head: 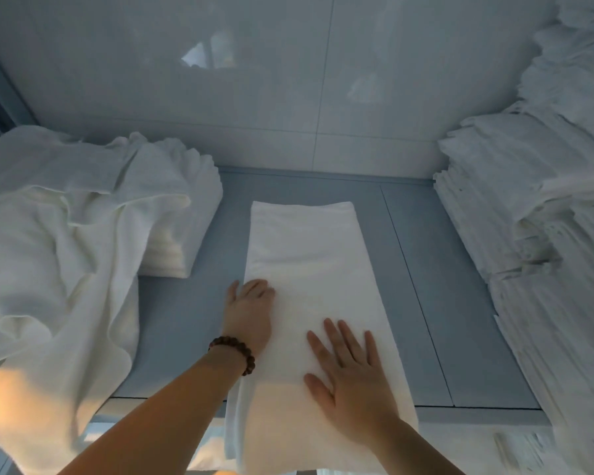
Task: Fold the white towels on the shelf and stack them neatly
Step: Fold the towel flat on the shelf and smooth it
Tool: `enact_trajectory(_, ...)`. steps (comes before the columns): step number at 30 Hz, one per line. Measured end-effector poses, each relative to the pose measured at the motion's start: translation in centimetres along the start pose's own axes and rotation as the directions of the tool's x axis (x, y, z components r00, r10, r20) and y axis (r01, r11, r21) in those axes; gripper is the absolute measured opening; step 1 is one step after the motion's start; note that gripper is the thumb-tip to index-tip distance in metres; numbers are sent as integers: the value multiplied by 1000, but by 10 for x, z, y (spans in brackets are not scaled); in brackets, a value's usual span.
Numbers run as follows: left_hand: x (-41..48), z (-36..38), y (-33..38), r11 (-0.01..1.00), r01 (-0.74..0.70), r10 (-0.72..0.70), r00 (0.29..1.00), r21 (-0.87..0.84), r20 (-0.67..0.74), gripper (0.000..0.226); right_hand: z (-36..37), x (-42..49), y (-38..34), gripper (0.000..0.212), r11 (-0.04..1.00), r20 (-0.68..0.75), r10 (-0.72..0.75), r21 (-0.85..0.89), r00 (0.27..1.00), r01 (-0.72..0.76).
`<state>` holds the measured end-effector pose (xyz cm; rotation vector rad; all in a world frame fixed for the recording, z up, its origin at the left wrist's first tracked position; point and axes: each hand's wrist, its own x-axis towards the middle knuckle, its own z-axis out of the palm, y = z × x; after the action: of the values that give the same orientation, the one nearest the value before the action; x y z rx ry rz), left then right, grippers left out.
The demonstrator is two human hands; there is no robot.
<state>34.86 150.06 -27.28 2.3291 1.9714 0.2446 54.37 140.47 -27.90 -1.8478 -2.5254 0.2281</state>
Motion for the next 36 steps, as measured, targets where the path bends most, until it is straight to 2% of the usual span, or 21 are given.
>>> enact_trajectory(2,-1,-3,6,1000,13,-11,995,21,-102,44,-7,3,-1,55,1000,-57,10,22,998,-9)
enact_trajectory(3,2,-1,11,999,-48,45,992,-21,-118,45,-11,9,1,50,999,-119,16,47,993,-10)
enact_trajectory(5,11,5,26,972,-225,220,973,-72,-68,55,-18,31,6,44,995,-216,39,95,976,-18)
enact_trajectory(7,21,13,39,961,-270,271,962,-63,10,61,-23,59,14,47,994,-187,54,102,981,-36)
enact_trajectory(11,34,34,30,995,-86,83,995,42,63,64,-13,96,41,54,994,-24,109,27,994,-108)
enact_trajectory(14,47,33,18,992,109,-112,992,61,51,65,-9,108,57,59,968,-22,249,-27,968,-249)
enact_trajectory(16,59,27,21,977,197,-196,980,78,-16,63,-11,119,60,59,948,-47,316,-11,947,-317)
enact_trajectory(18,69,25,33,990,132,-128,988,44,-84,60,-16,133,57,55,965,-76,264,17,962,-263)
enact_trajectory(21,66,37,50,996,-94,93,996,-9,-11,59,-15,146,53,53,998,-75,57,12,996,-56)
enact_trajectory(23,62,45,43,998,-50,50,999,25,8,62,-11,150,57,53,1000,-68,31,2,997,-30)
enact_trajectory(27,76,36,18,966,242,-244,970,92,11,69,-16,161,68,59,977,-39,211,-26,977,-212)
enact_trajectory(28,82,34,17,959,264,-265,964,107,3,69,-18,166,68,58,978,-47,208,-21,977,-209)
enact_trajectory(29,87,34,20,968,229,-230,973,99,-3,67,-19,171,65,56,987,-61,162,-4,985,-163)
enact_trajectory(32,95,42,30,996,-79,77,996,29,45,58,-16,183,57,51,998,-69,-46,40,997,49)
enact_trajectory(33,100,44,26,993,-114,113,993,32,44,58,-15,187,58,51,997,-67,-64,31,996,66)
enact_trajectory(34,107,44,19,996,-82,81,996,41,39,58,-15,192,62,52,999,-66,-45,13,997,46)
enact_trajectory(36,122,40,2,993,107,-109,993,59,44,61,-19,205,75,55,996,-38,74,-37,997,-75)
